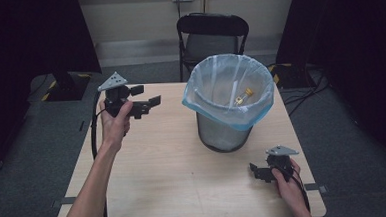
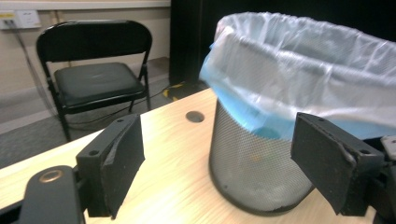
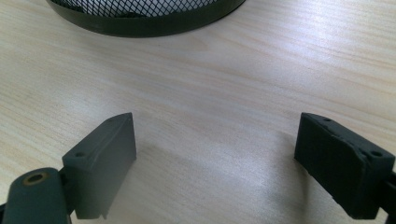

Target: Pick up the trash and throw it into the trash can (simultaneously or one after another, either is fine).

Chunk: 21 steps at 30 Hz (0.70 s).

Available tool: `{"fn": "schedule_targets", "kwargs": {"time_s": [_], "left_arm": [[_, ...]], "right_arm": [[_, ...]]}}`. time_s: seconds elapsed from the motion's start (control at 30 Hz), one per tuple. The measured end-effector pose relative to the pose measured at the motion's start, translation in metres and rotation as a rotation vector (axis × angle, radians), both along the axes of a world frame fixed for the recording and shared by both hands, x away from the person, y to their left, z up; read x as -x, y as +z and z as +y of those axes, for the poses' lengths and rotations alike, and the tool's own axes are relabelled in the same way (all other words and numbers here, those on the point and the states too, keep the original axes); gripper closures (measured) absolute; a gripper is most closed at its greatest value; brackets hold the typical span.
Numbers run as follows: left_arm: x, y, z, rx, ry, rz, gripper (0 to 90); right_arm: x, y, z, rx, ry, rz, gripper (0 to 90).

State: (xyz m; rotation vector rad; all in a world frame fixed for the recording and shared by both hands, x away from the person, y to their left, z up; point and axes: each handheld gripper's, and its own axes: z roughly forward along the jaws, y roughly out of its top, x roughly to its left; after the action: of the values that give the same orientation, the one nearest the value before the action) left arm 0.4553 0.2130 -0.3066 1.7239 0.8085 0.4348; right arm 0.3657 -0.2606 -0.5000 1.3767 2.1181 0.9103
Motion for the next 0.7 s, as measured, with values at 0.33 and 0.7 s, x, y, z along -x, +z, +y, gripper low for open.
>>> {"fn": "schedule_targets", "kwargs": {"time_s": [0.33, 0.7], "left_arm": [[0.007, -0.03, 0.016, -0.027, 0.065, 0.053, 17.1], [0.032, -0.055, 0.031, -0.064, 0.102, 0.067, 16.9]], "right_arm": [[0.0, 0.0, 0.0, 0.0, 0.0, 0.0, 11.8], [0.0, 0.0, 0.0, 0.0, 0.0, 0.0, 11.8]]}}
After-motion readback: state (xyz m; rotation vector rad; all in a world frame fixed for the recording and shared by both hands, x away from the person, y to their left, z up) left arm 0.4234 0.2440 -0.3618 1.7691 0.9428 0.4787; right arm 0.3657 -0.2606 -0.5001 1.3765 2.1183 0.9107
